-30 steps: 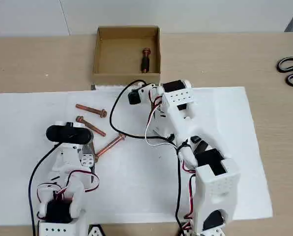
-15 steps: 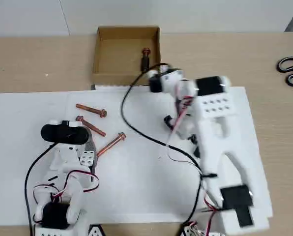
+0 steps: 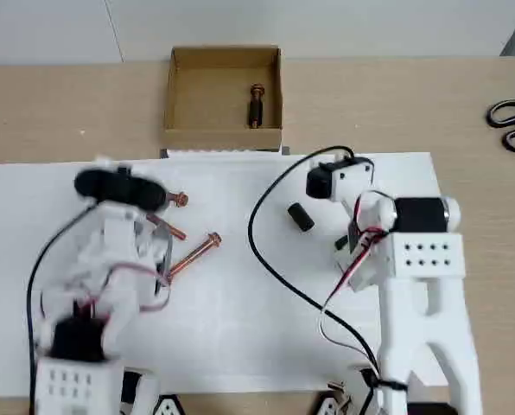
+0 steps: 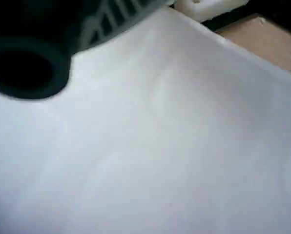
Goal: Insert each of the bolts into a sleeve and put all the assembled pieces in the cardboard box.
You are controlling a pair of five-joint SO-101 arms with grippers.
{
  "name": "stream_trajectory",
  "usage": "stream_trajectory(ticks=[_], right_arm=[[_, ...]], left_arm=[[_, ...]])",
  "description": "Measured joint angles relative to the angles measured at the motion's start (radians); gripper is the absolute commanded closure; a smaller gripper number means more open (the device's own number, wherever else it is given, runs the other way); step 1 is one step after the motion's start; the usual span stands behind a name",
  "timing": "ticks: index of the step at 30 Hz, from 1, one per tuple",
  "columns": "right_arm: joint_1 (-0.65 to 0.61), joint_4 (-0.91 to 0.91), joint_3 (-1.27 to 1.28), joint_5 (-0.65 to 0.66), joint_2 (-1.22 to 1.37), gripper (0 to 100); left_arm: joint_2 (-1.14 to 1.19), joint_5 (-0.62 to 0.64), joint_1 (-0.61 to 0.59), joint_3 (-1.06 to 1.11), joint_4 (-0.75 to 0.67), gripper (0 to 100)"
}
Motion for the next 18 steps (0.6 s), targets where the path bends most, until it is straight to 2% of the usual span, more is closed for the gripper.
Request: stream_trajectory(ticks=[4, 7, 11, 14, 18], right_arm=[[0.052, 0.0, 0.021, 0.003, -0.023, 99.5], [0.089, 0.0, 0.021, 0.029, -0.023, 99.5], [0.133, 0.0, 0.021, 0.035, -0.026, 99.5], [0.172, 0.0, 0.04, 0.035, -0.034, 99.5], [0.232, 0.0, 0.069, 0.035, -0.035, 99.4]], left_arm=[[0.302, 0.0, 0.044, -0.216, 0.089, 91], [0.508, -0.049, 0.107, -0.35, 0.164, 91], [0.732, -0.107, 0.195, -0.451, 0.23, 97], [0.875, -0.167, 0.25, -0.509, 0.264, 97], [1.053, -0.184, 0.241, -0.58, 0.275, 96]])
